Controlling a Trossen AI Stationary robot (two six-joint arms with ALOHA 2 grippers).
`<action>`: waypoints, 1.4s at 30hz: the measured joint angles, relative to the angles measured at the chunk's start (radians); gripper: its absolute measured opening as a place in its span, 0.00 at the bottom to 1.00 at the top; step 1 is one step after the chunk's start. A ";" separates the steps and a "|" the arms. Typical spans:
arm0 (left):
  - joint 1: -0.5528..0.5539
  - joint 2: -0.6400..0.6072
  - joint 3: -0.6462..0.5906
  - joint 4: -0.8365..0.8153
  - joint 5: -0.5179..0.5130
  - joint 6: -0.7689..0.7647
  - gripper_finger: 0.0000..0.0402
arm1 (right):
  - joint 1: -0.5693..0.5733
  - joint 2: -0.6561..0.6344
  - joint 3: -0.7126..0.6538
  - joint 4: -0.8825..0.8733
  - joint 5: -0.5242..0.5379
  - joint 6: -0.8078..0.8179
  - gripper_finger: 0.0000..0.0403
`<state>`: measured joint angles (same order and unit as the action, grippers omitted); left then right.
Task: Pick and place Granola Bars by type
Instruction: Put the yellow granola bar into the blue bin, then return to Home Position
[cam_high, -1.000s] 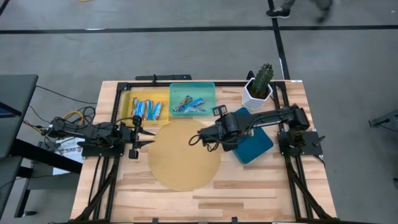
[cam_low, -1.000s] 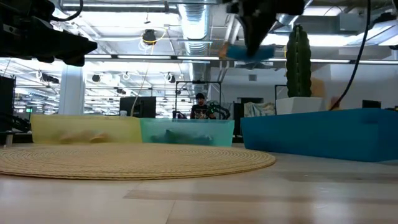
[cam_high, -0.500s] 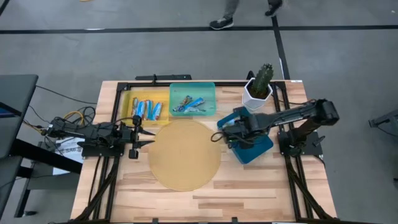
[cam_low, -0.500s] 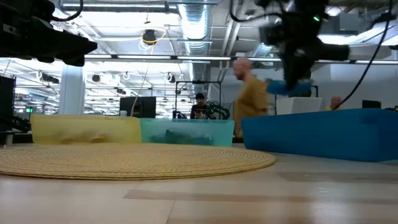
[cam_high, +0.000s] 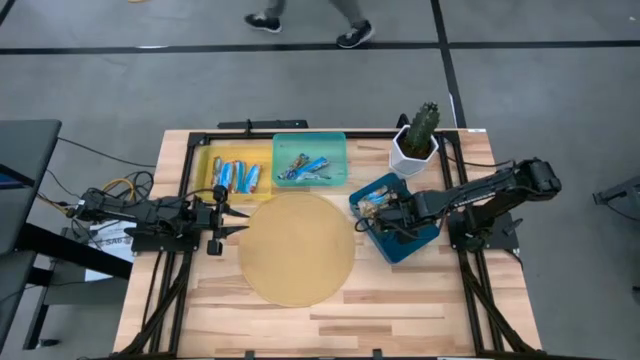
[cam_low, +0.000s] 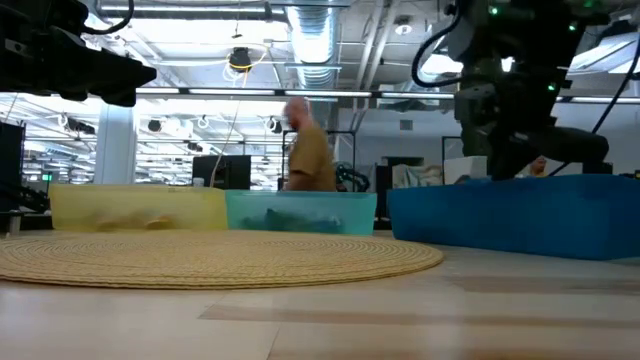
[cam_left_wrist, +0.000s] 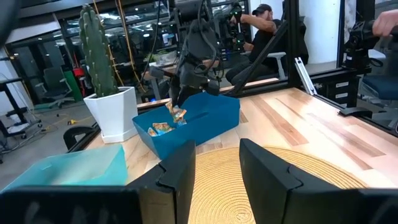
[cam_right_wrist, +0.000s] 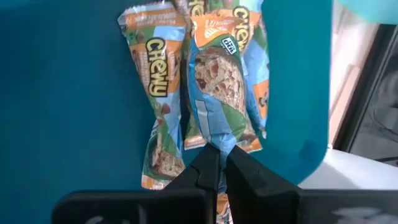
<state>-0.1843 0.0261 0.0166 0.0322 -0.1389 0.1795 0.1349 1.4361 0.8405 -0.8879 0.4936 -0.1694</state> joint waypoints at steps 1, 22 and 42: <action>0.000 0.000 0.000 0.000 0.000 0.000 0.30 | 0.000 0.000 -0.007 0.009 0.000 -0.004 0.02; 0.000 0.000 0.000 0.000 0.000 0.000 0.30 | 0.009 0.024 -0.011 0.062 0.003 -0.022 0.20; 0.000 0.000 0.000 0.000 -0.002 -0.006 0.30 | 0.098 -0.231 -0.012 0.194 0.000 0.188 0.31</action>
<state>-0.1841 0.0265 0.0166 0.0326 -0.1410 0.1730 0.2333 1.2055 0.8289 -0.6943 0.4931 0.0190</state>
